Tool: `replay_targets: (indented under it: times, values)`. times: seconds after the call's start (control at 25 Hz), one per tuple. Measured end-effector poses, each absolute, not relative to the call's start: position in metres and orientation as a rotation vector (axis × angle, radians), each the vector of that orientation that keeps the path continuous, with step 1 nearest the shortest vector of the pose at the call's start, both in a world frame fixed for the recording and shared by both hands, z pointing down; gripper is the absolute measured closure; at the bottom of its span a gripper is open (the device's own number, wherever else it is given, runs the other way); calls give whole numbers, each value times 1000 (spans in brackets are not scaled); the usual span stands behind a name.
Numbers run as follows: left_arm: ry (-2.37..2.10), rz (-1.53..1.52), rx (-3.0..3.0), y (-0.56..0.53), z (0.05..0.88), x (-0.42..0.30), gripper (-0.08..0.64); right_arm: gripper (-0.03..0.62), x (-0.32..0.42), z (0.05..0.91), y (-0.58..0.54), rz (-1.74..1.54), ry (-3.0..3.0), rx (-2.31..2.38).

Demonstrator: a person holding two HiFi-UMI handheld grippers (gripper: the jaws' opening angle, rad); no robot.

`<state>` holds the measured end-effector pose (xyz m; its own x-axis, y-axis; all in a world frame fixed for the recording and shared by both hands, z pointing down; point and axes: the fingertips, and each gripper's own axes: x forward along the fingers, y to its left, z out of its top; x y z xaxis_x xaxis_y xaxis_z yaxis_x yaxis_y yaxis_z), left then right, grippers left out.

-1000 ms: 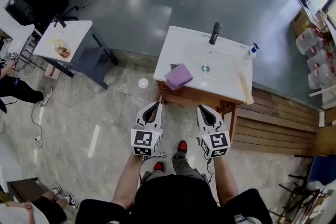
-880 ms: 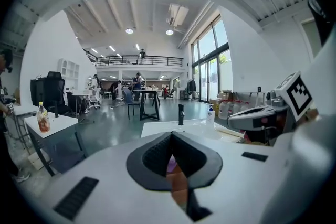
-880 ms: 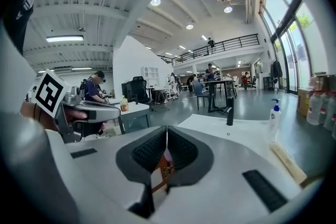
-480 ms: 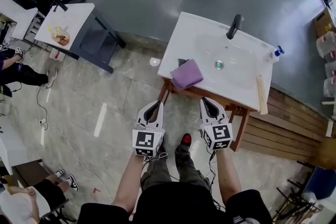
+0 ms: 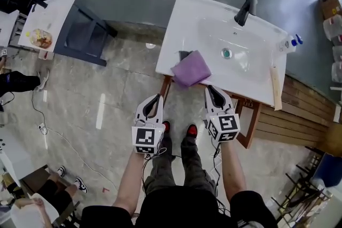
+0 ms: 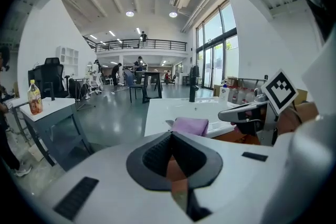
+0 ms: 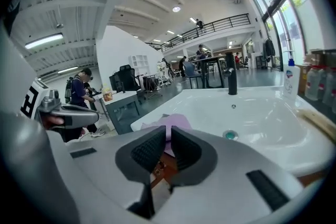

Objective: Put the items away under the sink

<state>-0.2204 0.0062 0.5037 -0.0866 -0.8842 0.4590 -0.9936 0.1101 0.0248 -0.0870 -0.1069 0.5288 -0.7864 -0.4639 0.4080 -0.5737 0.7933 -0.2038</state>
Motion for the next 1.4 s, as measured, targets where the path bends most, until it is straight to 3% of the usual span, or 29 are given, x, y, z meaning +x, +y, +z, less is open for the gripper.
replay_targets:
  times: [0.08,0.16,0.28,0.48,0.96,1.28,1.4]
  values:
    - [-2028,416,1830,4,511,-226,552,556,-90,537,-114,515,-2620,831]
    - [-2024,419,1829,3,515,-230,552,434,-95,545,-119,585,-2603,844]
    - [-2004,433,1825,1,521,-234,552,362,-104,556,-129,634,-2570,852]
    - [-1981,452,1793,1,535,-240,552,339,-114,576,-138,636,-2496,857]
    - [-1948,454,1776,7,553,-253,552,342,-113,593,-138,610,-2425,930]
    - [-1953,445,1779,17,547,-266,552,503,-125,591,-130,539,-2419,956]
    - [-1962,436,1784,21,540,-271,552,514,-127,587,-130,538,-2422,977]
